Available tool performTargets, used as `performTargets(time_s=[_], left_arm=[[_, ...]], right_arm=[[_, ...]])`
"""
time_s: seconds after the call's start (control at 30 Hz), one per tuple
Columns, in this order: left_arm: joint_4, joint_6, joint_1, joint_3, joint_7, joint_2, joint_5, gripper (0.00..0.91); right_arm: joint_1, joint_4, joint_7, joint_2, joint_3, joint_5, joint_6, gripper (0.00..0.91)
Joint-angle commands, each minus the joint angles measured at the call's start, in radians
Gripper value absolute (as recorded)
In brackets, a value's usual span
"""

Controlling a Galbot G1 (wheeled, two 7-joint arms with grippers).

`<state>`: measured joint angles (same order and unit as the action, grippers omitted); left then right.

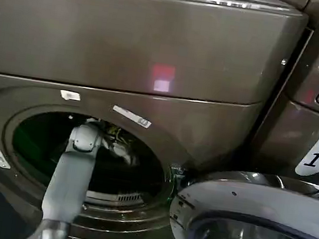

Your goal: Grasp the clothes from the dryer.

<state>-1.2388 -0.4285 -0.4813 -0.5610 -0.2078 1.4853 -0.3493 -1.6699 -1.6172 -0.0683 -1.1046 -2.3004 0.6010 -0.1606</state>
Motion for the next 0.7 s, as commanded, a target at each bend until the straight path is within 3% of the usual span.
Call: performTargets(time_s=[0.03, 0.13, 0.33, 0.53, 0.7], left_arm=[[0.177, 0.429, 0.125, -0.059, -0.617, 0.001, -1.048, 0.907], [0.232, 0.484, 0.162, -0.072, -0.612, -0.001, -1.09, 0.907], [0.293, 0.711, 0.215, -0.1, -0.726, -0.022, -1.059, 0.907], [0.295, 0.805, 0.242, -0.08, -1.021, -0.037, -1.058, 0.907], [0.3, 0.851, 0.263, -0.074, -1.14, -0.046, -1.016, 0.907]], right_arm=[[0.001, -0.005, 0.0, 0.002, 0.003, -0.001, 0.0, 0.907], [-0.001, -0.003, 0.001, 0.002, 0.004, -0.001, 0.002, 0.907], [-0.004, -0.002, 0.002, 0.002, 0.005, -0.003, 0.004, 0.907], [0.002, -0.01, 0.002, 0.001, 0.014, -0.004, 0.004, 0.907], [0.003, -0.008, 0.001, 0.001, 0.02, -0.007, 0.007, 0.907]])
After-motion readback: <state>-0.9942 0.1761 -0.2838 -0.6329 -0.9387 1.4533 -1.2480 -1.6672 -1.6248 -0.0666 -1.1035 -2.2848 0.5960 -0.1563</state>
